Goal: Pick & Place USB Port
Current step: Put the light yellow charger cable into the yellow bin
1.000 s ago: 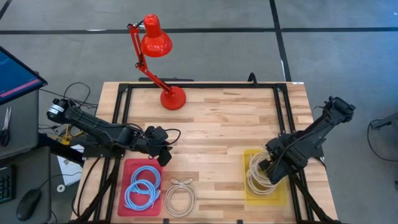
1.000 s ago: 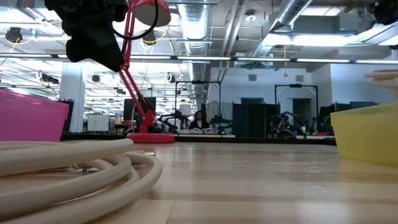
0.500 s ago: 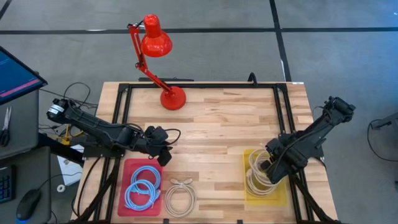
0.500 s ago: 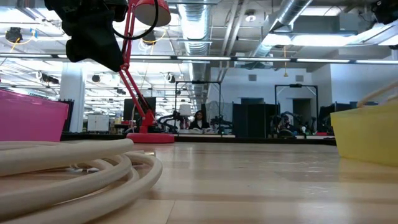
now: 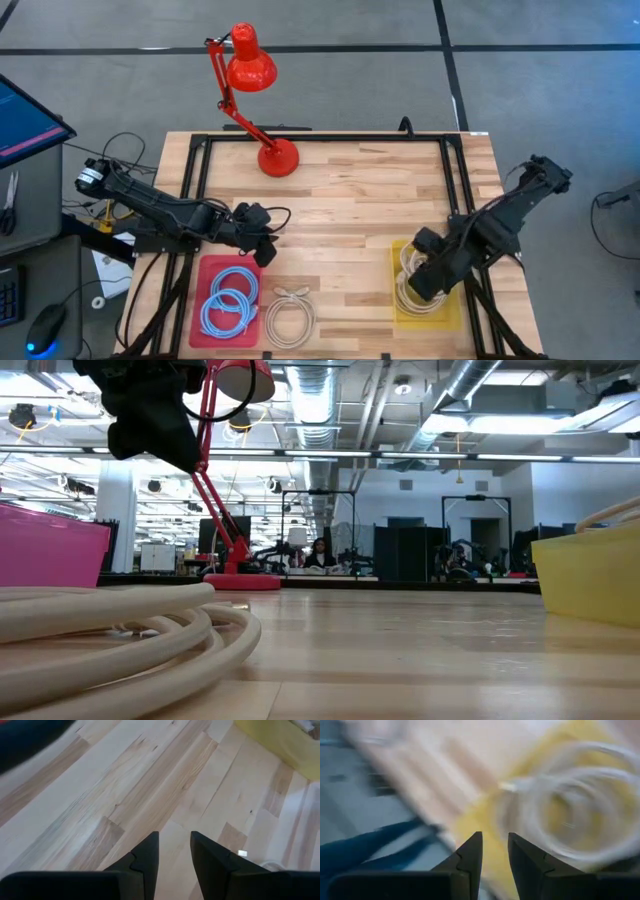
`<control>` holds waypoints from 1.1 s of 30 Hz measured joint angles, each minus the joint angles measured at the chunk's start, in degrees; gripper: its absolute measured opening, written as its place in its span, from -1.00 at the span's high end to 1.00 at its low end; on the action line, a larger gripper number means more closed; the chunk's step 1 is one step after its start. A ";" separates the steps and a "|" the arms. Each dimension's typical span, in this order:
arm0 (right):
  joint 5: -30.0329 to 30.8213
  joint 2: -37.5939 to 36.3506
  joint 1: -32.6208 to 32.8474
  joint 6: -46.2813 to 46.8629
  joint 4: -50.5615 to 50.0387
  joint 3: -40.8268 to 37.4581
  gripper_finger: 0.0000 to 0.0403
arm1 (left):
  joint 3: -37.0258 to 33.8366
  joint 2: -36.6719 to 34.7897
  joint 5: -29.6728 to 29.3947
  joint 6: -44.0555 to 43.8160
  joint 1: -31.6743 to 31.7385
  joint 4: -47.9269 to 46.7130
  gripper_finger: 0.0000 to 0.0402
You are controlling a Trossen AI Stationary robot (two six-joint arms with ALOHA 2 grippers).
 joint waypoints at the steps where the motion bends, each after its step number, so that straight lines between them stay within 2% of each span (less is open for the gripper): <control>1: 0.10 0.00 -0.41 -1.42 2.82 0.79 0.58 | 0.00 0.00 0.00 0.00 0.01 0.24 0.45; 4: 1.62 0.00 -1.50 -7.36 13.21 1.66 0.58 | 0.00 0.00 0.00 0.00 -0.01 0.69 0.45; 7: 3.40 0.02 -2.29 -18.01 22.92 1.66 0.58 | 0.00 0.00 0.00 0.00 -0.01 1.54 0.45; 12: 9.21 0.04 -3.62 -30.87 31.85 1.66 0.58 | 0.00 0.00 0.00 0.00 -0.01 3.19 0.45; 16: 14.92 0.04 -4.90 -34.83 33.08 1.66 0.58 | 0.00 0.00 0.00 0.00 0.00 3.67 0.45; 21: 13.63 0.07 -6.91 -40.00 32.92 1.66 0.58 | 0.00 0.00 0.63 0.18 0.35 6.63 0.45; 24: 13.69 0.07 -8.25 -40.88 32.91 1.66 0.58 | 0.00 0.00 5.20 4.16 -0.16 10.02 0.51; 27: 13.71 0.07 -9.80 -40.86 32.91 1.66 0.58 | 0.00 0.00 6.25 6.38 -1.72 11.74 0.63; 33: 13.99 0.07 -11.79 -40.86 32.49 1.66 0.58 | 1.19 0.02 1.29 8.58 -5.57 11.84 0.97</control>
